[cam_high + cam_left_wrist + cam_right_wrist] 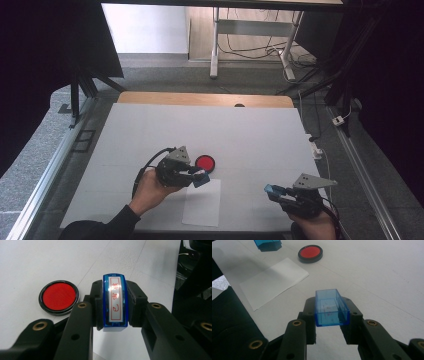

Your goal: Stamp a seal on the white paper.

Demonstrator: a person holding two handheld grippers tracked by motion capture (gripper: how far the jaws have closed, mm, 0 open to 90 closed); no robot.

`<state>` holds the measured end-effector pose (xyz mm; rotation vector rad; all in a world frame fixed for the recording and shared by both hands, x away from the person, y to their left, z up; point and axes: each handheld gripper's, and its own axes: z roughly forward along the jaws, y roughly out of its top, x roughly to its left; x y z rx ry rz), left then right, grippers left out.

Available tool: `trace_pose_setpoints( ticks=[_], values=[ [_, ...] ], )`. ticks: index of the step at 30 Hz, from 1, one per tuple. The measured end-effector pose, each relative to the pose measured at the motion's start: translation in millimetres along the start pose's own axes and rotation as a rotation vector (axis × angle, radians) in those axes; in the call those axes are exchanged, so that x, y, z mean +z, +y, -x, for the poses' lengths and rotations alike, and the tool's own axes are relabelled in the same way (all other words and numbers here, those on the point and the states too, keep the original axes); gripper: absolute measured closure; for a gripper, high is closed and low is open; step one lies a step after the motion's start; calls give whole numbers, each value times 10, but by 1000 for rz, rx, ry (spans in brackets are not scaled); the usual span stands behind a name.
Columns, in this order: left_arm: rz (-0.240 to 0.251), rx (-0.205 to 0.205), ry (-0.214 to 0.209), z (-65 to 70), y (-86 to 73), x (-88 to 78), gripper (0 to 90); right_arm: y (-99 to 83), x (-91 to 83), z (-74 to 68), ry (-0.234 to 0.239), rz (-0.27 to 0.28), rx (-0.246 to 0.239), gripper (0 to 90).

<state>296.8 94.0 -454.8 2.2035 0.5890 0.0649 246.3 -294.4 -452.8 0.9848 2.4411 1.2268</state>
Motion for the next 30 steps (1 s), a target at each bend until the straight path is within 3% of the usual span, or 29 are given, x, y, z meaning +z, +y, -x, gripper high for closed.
trace_pose_setpoints(
  ticks=[30],
  values=[
    [-67, 4, -3, 3, -117, 275, 702, -1, -4, 4, -4, -1, 1, 690]
  ],
)
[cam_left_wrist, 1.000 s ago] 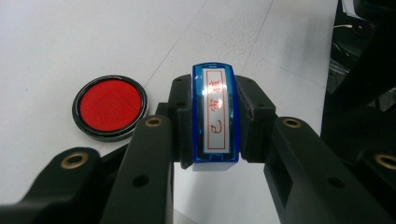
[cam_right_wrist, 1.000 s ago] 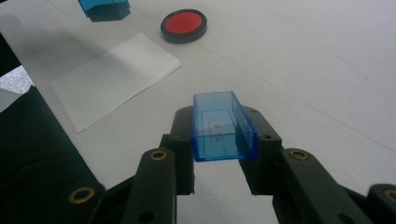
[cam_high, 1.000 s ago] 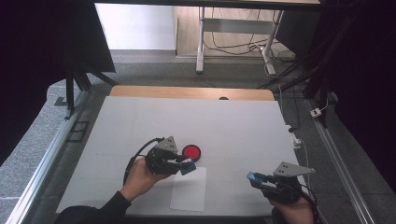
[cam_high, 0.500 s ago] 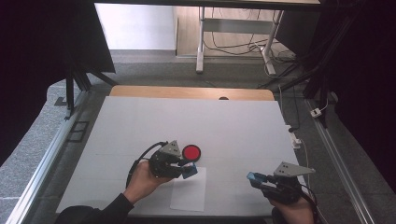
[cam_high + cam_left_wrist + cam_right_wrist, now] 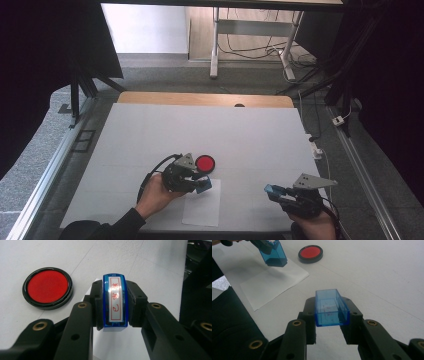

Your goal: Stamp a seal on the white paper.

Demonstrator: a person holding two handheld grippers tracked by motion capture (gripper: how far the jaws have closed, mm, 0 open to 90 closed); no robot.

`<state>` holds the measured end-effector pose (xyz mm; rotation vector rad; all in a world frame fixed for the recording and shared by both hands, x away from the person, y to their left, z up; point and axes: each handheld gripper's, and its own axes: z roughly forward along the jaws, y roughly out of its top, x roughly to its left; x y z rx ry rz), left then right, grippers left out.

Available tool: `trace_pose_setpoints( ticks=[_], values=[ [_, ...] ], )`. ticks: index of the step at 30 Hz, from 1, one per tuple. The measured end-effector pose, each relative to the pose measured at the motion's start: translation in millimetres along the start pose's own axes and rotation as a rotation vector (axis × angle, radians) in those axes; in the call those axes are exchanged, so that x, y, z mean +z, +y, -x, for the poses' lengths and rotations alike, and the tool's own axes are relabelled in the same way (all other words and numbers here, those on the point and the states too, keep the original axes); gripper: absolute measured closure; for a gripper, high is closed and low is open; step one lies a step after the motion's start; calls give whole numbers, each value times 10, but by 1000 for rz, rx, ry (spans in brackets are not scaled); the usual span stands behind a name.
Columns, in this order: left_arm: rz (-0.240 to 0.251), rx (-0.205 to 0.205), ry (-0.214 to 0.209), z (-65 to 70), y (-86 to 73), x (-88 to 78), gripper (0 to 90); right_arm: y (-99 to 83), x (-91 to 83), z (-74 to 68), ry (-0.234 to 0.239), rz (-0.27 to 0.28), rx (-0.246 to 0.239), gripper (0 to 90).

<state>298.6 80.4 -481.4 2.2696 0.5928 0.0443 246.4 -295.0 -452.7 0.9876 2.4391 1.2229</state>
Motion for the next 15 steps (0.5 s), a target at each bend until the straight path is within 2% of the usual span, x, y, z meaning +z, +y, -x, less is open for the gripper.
trace_pose_setpoints(
  ticks=[15],
  values=[
    [-39, -9, 10, -38, -46, 132, 702, 0, 1, 1, 1, -1, 2, 690]
  ],
)
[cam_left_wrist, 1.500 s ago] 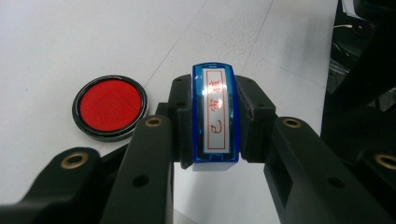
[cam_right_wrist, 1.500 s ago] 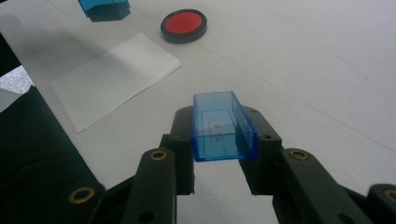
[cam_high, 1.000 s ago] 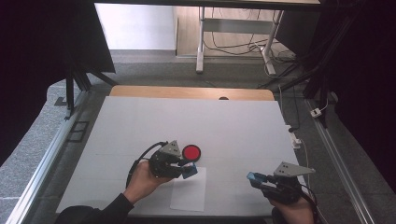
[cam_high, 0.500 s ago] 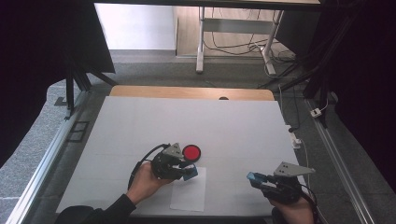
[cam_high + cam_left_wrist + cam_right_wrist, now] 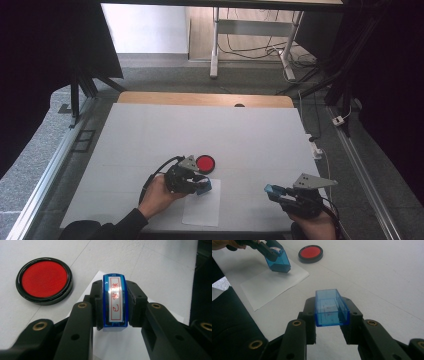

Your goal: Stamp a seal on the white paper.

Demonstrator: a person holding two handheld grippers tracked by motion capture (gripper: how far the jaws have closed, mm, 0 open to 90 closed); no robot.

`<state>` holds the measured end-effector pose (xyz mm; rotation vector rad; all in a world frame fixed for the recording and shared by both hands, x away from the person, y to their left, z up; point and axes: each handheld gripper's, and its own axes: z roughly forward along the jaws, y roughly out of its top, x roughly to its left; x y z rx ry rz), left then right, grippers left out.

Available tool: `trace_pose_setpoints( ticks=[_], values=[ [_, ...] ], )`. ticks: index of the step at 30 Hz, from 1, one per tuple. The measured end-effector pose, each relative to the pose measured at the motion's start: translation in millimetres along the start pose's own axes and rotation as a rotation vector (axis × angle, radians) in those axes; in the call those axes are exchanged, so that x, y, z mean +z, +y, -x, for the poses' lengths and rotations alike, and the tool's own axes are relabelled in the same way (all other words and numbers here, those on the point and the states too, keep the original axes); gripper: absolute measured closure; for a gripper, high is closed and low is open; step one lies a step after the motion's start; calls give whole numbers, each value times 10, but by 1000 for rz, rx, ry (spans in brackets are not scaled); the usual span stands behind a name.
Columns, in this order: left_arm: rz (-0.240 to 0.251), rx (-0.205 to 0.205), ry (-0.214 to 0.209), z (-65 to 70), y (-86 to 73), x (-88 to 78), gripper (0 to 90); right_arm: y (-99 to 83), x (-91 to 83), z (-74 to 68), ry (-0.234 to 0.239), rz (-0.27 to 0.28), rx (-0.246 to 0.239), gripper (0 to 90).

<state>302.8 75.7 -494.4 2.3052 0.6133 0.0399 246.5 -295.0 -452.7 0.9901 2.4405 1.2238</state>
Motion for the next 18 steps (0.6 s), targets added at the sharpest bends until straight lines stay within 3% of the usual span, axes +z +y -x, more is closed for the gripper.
trace_pose_setpoints(
  ticks=[18],
  values=[
    [-42, 2, 3, -16, 0, 81, 705, 1, 4, -1, 1, -2, 0, 690]
  ],
)
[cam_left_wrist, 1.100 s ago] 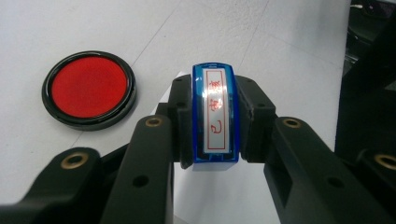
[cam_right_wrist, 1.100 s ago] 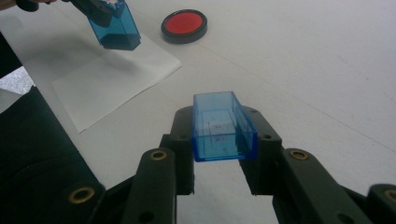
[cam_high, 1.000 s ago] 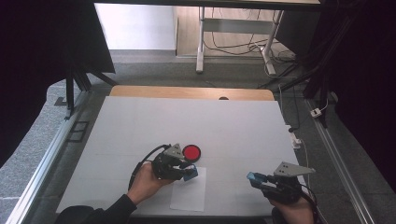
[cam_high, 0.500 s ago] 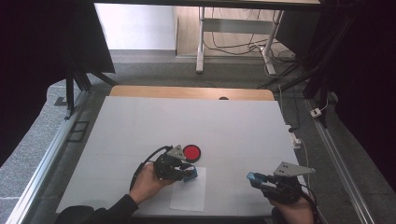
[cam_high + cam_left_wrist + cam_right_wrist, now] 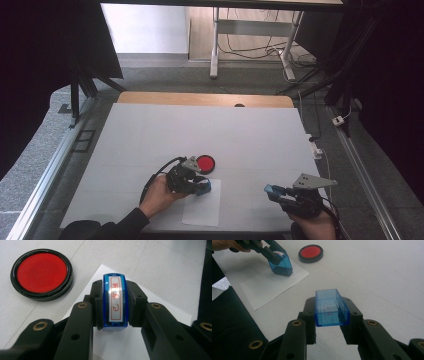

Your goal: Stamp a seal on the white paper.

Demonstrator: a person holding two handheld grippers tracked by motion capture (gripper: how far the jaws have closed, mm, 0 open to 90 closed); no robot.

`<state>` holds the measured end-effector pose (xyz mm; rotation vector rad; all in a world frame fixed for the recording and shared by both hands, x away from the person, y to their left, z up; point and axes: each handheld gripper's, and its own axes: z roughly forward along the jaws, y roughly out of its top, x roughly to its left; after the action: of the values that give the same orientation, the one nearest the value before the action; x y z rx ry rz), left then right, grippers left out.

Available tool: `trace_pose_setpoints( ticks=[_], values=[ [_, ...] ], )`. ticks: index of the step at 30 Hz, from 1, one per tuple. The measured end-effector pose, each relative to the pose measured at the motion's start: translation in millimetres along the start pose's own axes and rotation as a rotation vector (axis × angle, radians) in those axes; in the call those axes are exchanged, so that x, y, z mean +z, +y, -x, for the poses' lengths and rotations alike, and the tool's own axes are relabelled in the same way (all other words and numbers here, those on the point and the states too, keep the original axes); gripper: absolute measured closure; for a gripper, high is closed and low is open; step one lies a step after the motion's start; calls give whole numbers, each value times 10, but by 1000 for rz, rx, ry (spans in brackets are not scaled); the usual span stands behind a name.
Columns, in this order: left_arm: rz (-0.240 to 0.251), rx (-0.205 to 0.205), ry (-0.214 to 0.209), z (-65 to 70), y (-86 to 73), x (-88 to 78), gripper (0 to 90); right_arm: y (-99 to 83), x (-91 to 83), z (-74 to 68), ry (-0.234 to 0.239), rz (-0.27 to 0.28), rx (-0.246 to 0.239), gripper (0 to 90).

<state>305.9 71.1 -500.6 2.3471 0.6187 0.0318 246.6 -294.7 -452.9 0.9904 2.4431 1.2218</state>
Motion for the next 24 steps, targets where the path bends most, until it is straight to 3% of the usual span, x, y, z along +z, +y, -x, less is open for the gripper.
trace_pose_setpoints(
  ticks=[14, 20, 24],
  values=[
    [-11, 73, 86, 158, -2, 18, 707, 2, 4, -3, 2, -1, -1, 690],
    [-6, 52, 82, 148, -11, 18, 707, 3, 5, -4, -1, -5, -3, 690],
    [10, 18, 54, 104, -23, 20, 707, 2, 7, -4, 1, -3, -1, 690]
  ],
)
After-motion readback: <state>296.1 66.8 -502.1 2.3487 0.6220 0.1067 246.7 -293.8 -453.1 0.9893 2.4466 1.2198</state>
